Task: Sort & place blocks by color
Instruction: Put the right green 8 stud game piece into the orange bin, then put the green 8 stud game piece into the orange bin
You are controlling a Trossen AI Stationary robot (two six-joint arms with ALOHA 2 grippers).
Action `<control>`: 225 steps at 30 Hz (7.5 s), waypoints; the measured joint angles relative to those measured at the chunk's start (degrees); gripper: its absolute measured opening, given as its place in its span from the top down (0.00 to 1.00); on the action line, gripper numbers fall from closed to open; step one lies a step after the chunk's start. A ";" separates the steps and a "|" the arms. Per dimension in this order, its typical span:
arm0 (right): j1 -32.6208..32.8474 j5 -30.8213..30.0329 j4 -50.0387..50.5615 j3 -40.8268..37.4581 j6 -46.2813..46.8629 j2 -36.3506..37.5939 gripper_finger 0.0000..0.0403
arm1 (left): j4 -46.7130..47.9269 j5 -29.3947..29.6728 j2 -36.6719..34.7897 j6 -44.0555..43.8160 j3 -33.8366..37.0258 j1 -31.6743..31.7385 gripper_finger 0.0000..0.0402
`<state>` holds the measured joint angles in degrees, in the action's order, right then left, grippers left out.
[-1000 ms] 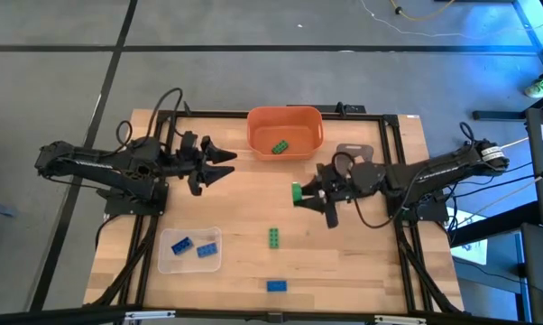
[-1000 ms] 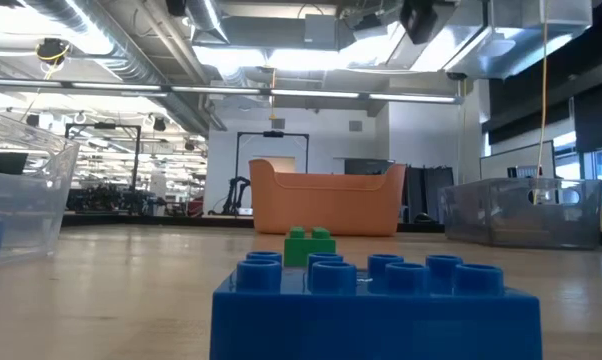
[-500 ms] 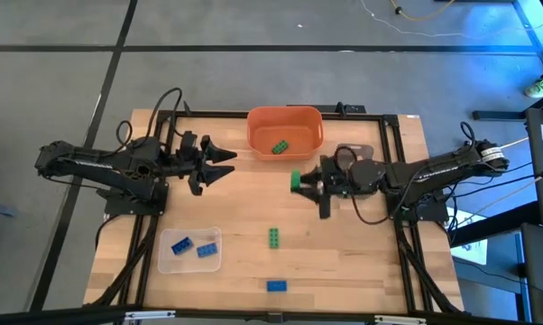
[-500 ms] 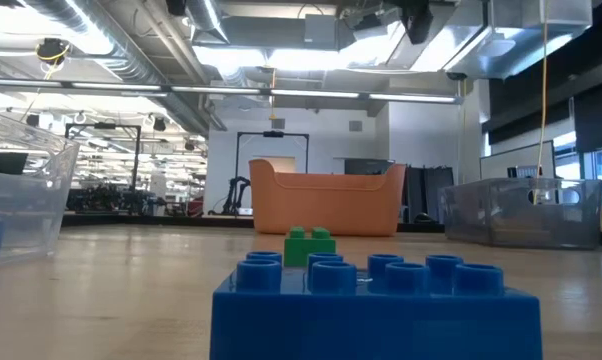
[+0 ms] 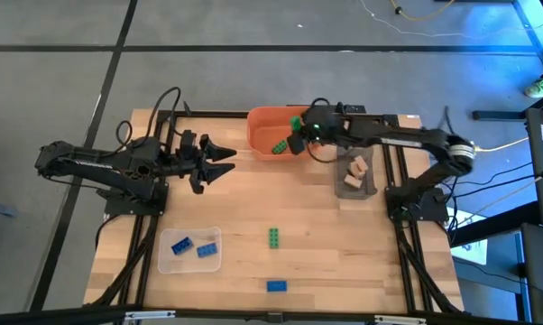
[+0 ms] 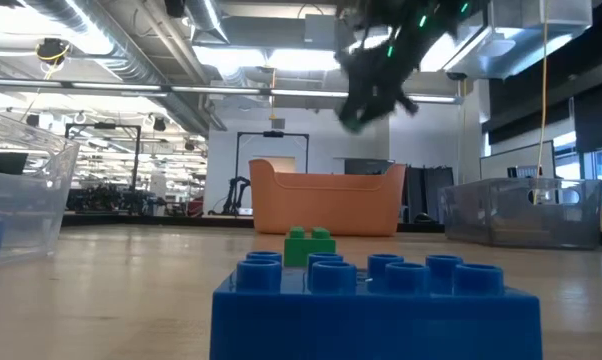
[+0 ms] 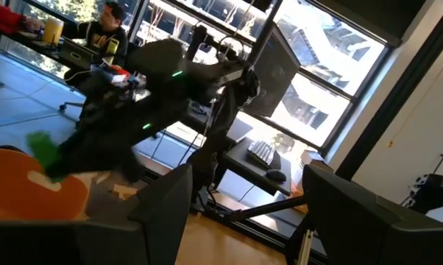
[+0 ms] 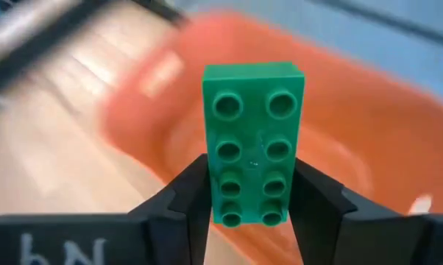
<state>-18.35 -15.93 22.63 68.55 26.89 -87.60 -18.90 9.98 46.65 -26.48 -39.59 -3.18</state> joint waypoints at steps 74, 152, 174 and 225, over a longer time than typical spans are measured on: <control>28.02 12.01 -34.86 -22.43 -7.95 22.39 0.01 | 0.47 -2.27 0.36 19.58 -0.04 0.00 0.38; 28.00 9.48 -35.65 -22.40 2.73 32.17 0.01 | 38.06 -22.16 67.39 91.60 -36.22 -6.94 0.38; 28.00 9.41 -36.37 -22.38 2.83 32.16 0.01 | 39.05 -22.95 70.60 82.74 -36.33 -6.73 0.62; 27.54 3.51 -34.69 -22.36 -6.39 32.12 0.01 | -4.73 3.36 3.13 9.01 5.49 -6.90 0.69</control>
<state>9.19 -12.43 -12.06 46.19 20.50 -55.48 -23.63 13.34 49.78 -17.47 -34.11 -10.08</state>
